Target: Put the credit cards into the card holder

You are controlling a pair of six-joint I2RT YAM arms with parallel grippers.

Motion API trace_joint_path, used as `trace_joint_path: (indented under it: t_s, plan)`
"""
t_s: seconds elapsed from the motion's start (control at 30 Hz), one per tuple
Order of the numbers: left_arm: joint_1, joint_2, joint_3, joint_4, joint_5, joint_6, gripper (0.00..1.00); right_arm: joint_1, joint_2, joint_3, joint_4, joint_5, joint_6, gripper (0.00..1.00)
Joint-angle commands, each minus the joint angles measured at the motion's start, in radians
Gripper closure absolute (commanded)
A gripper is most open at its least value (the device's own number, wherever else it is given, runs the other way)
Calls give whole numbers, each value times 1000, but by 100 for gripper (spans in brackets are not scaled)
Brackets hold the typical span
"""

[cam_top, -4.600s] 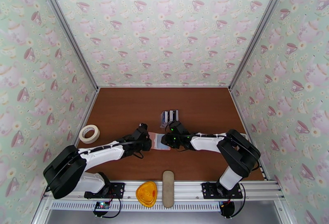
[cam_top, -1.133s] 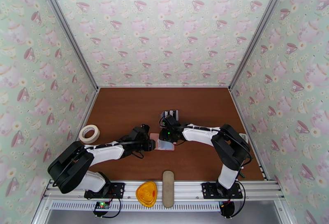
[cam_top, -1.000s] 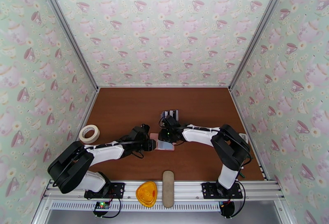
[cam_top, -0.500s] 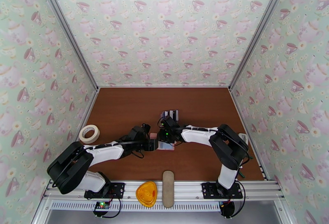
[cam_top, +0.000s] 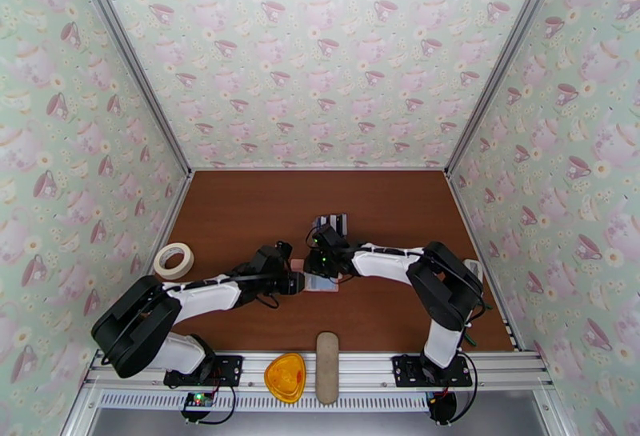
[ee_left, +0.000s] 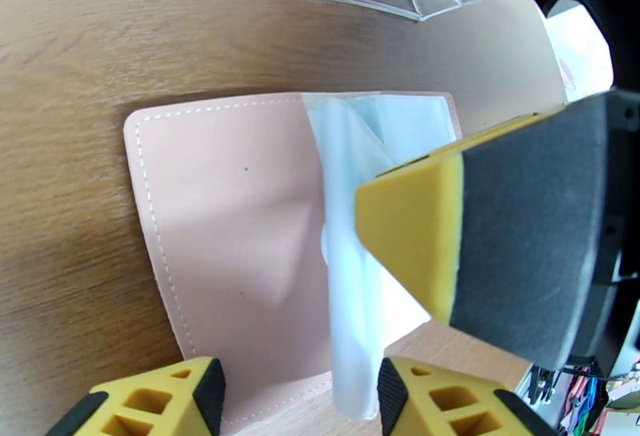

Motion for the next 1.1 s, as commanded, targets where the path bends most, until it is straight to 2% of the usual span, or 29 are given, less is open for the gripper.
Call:
trace_joint_path:
  t_s: [0.0,0.23,0.47,1.07]
  plan:
    - [8,7,3,-83,-40,15,44,6,-30,33,-19,3,4,73]
    - [7,6,8,-87,-42,15,45,7,-64,37,-46,12,-7,72]
    - [7,3,21,-96,-45,19,51,4,-104,37,-74,23,-16,72]
    - [11,1,82,-122,-24,41,51,1,-173,-74,-38,19,2,70]
